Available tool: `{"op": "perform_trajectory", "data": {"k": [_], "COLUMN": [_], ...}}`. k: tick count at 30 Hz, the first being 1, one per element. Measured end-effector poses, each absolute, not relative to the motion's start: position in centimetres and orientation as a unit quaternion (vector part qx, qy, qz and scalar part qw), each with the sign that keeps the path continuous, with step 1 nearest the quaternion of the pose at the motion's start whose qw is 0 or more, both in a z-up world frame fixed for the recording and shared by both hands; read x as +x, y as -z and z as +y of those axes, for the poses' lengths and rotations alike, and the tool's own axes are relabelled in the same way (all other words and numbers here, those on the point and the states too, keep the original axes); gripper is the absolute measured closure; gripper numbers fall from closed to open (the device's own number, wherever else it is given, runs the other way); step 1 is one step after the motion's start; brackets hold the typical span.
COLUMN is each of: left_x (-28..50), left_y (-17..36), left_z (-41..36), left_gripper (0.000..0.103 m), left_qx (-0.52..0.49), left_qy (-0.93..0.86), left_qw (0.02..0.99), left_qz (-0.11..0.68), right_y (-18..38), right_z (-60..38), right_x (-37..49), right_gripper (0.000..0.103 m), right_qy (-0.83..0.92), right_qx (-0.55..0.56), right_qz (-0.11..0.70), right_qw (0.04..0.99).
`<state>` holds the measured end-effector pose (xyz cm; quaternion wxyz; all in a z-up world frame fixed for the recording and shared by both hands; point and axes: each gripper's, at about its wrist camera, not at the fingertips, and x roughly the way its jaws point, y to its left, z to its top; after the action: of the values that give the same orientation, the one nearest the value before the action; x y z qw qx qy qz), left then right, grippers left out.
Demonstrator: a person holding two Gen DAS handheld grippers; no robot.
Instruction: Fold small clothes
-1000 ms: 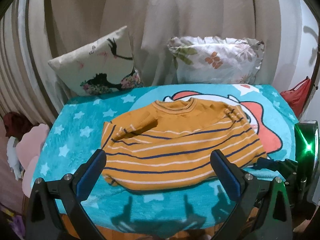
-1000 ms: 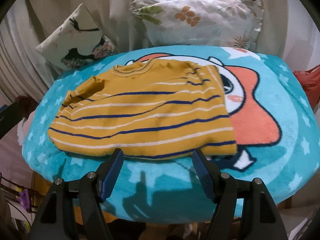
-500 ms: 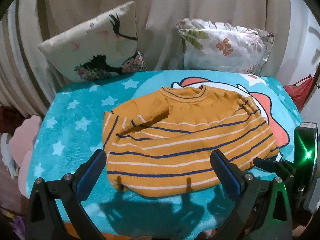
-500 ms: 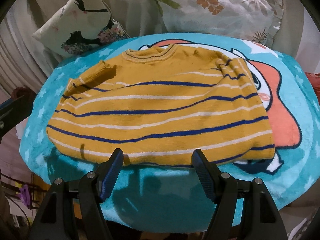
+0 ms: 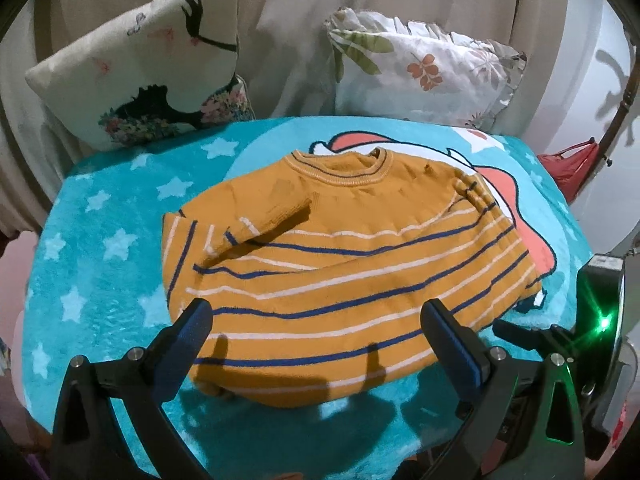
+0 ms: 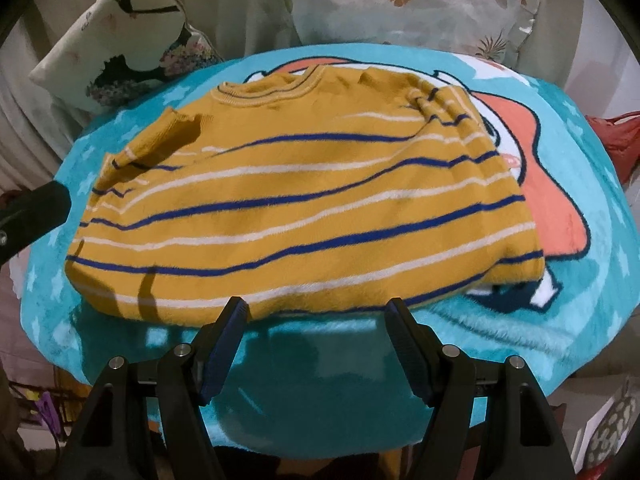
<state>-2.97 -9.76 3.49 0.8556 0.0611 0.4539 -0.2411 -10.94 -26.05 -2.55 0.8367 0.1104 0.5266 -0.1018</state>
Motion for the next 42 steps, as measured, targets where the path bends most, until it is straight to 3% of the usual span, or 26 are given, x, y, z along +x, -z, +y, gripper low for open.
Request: {"op": "perform_trajectory", "data": {"k": [16,27,42], "left_x": [-1.7,-0.5,-0.8], "left_y": [-1.5,-0.6,-1.7], "left_z": [-9.6,-11.3,-17.8], "left_gripper": [0.000,0.000,0.000], "left_qx": [0.051,0.048,0.023], "left_qy": [0.279,0.205,0.121], "left_qw": [0.830,0.839,0.852], "left_qz": [0.480,0.501,0.509], "right_y": [3.3,4.5,-1.6], "right_z": [-24.7,-27.3,-34.2], "right_x": [-11.2,-8.0,-6.3], "right_gripper": [0.027,0.026,0.026], "right_qy": [0.134,0.056,-0.106], "right_qx": [0.110,0.112,0.089], "right_qz": [0.534,0.539,0.442], "right_qw": [0.827,0.833,0.887]}}
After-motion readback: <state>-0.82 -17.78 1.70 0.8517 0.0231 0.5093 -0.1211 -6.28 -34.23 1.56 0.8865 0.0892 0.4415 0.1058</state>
